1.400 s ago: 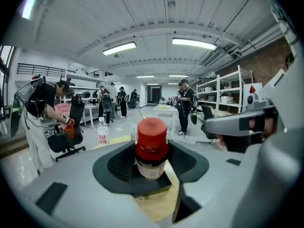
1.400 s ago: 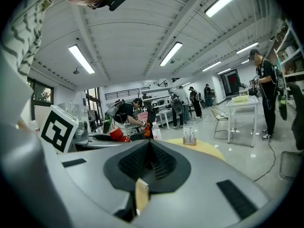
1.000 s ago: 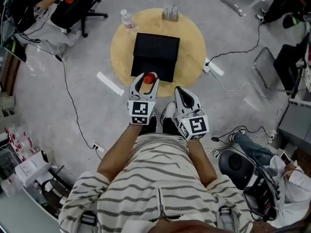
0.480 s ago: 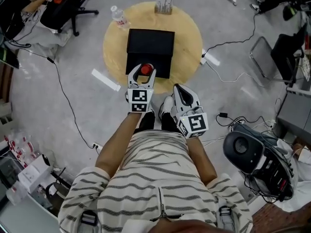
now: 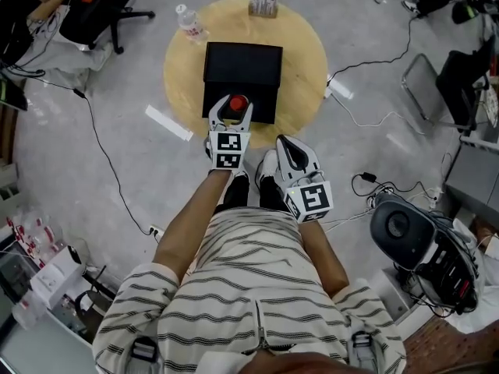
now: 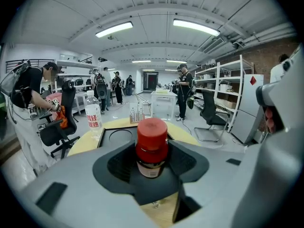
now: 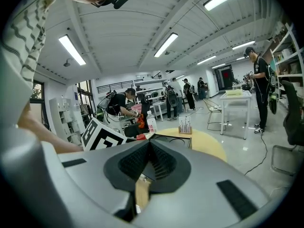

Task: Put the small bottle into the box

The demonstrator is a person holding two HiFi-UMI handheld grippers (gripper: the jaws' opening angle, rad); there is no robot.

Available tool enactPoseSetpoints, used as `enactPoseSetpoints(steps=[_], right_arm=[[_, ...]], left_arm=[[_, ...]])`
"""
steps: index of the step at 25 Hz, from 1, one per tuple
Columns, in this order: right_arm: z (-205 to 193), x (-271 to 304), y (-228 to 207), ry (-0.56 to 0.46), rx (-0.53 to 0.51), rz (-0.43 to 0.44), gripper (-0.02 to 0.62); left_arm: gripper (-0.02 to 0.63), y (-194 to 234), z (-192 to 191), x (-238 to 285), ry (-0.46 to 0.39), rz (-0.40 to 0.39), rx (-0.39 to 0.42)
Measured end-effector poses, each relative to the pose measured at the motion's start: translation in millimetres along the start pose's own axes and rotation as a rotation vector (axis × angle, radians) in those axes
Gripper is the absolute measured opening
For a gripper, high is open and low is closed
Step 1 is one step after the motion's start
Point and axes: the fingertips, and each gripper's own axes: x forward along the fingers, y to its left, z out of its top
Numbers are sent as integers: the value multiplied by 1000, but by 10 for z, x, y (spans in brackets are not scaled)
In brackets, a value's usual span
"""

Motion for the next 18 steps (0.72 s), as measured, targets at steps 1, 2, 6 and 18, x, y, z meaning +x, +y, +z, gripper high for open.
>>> enactPoseSetpoints(steps=[1, 2, 6, 18], right_arm=[[-16, 0, 8, 3, 3, -1, 17], [-36, 3, 21, 6, 6, -2, 17], [-106, 24, 58, 12, 12, 1, 17], [-163, 16, 13, 28, 20, -22, 17]], left_arm=[[229, 8, -21, 22, 6, 0, 0], [229, 18, -48, 42, 13, 0, 1], [229, 38, -205, 182, 48, -2, 4], [229, 122, -490, 498, 132, 1, 6]])
